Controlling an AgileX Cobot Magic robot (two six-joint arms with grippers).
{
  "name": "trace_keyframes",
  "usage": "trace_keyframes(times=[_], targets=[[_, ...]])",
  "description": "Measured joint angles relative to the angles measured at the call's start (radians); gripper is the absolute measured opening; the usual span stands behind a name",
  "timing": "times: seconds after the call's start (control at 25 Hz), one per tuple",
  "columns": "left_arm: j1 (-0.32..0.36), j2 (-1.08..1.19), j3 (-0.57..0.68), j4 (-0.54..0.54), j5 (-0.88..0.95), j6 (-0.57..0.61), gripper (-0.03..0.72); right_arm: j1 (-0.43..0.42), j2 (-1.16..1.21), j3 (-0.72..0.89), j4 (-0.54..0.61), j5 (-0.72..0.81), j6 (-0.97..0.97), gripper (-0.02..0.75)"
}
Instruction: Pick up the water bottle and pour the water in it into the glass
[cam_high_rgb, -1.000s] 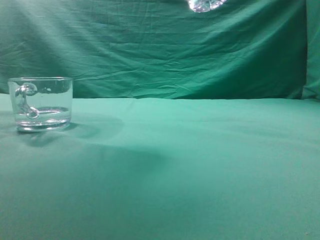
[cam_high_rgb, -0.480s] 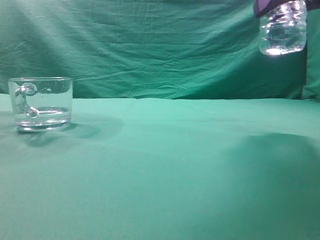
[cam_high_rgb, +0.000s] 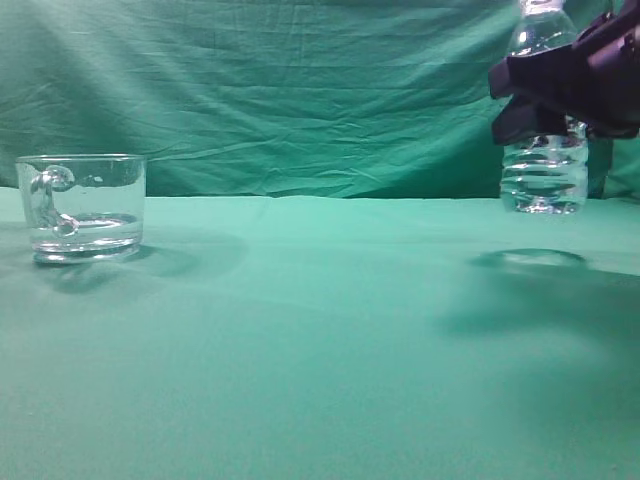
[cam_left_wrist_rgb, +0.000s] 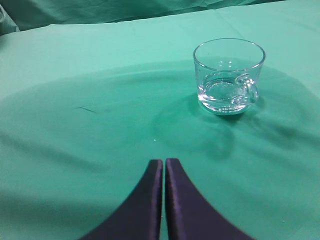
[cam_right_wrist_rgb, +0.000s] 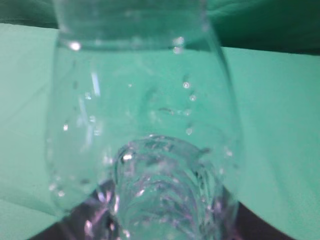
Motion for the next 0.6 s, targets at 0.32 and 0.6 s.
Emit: trace_keyframes(times=[0.32, 0.6], targets=[[0.000, 0.000, 0.000, 0.000, 0.000, 0.000, 0.000, 0.002, 0.150, 0.000, -0.183, -0.211, 0.119, 0.306], [0.000, 0.000, 0.000, 0.000, 0.000, 0.000, 0.000, 0.002, 0.159, 0.000, -0.181, -0.218, 0.121, 0.396]])
